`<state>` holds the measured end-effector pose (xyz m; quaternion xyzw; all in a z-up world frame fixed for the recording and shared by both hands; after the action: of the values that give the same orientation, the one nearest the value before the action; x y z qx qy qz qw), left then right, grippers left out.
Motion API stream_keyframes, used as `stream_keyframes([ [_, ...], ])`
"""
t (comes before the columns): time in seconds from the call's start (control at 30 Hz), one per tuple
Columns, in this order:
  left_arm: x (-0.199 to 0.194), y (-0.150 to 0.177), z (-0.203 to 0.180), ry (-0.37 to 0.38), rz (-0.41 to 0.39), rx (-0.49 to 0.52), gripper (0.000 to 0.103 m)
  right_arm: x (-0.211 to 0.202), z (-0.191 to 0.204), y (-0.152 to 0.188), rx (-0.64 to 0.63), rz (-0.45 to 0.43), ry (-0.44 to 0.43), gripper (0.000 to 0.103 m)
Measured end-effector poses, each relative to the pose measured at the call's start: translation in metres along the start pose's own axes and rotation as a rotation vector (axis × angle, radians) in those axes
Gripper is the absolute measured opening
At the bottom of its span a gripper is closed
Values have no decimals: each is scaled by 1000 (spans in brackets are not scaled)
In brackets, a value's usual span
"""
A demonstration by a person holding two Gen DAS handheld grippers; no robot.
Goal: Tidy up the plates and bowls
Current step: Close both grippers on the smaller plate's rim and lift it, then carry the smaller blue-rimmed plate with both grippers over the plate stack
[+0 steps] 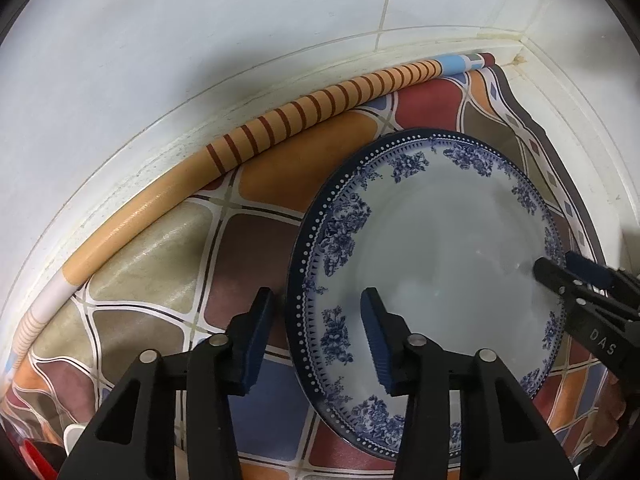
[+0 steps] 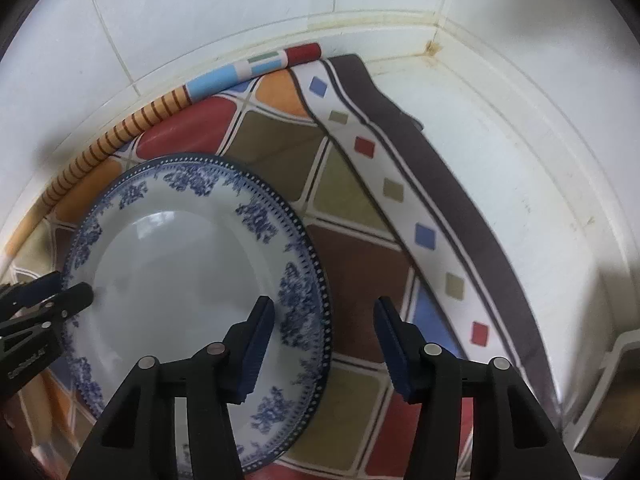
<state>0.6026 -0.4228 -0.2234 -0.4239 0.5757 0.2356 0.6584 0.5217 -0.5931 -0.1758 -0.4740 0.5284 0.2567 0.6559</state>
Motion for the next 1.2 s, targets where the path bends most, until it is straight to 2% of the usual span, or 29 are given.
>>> stream_keyframes([
  [0.17, 2, -1, -4, 16, -3, -13, 40, 5, 3, 5, 34, 14, -54, 49],
  [0.2, 2, 0, -4, 23, -2, -19, 37, 6, 4, 5, 33, 13, -54, 48],
  [0.3, 0, 1, 0, 28, -6, -33, 35, 6, 4, 5, 23, 9, -67, 39],
  [0.77, -19, 11, -1, 38, -50, -27, 34, -5, 6, 16, 28, -15, -58, 37],
  [1.2, -74, 42, 13, 50, -126, -42, 34, -58, 14, 30, 6, -92, -38, 37],
])
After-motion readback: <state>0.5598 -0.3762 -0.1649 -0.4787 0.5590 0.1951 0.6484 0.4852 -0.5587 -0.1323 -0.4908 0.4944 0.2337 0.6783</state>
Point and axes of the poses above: each gripper's, at about its wrist camera, not at the fingertips, and x roughly the way its jaws point, z to its left, y to its underside, the point moved 8 cm from there along x, roughly the way its jaws point, and after that the axes turned 1 degree about -x, right-handed, at the moved point
